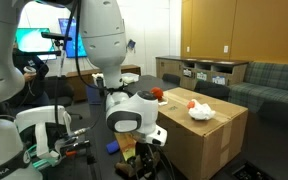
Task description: Swap the things on the box with the things on the table
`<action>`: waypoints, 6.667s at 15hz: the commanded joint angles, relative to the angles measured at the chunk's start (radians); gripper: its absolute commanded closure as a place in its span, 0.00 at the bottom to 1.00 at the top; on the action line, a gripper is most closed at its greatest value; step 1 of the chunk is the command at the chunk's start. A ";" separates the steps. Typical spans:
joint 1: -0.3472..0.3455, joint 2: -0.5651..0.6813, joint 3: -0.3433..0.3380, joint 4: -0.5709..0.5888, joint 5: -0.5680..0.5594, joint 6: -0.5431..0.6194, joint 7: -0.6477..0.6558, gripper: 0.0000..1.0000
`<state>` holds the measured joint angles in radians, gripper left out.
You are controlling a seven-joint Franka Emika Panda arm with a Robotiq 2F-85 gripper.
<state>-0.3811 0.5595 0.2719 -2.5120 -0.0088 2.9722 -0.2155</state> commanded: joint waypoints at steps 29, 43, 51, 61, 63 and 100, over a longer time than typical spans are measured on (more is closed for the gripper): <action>0.246 0.159 -0.054 -0.018 -0.045 0.261 0.040 0.00; 0.298 0.252 -0.161 0.051 -0.094 0.328 0.040 0.00; 0.260 0.227 -0.144 0.045 -0.138 0.301 0.022 0.73; -0.116 0.018 0.149 0.002 -0.182 -0.069 -0.180 0.97; -0.165 -0.047 0.198 0.008 -0.123 -0.181 -0.252 0.97; 0.480 -0.004 -0.199 0.891 -0.067 -0.457 0.115 0.97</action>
<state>0.0631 0.4744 0.0997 -1.7299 -0.0393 2.4885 -0.1561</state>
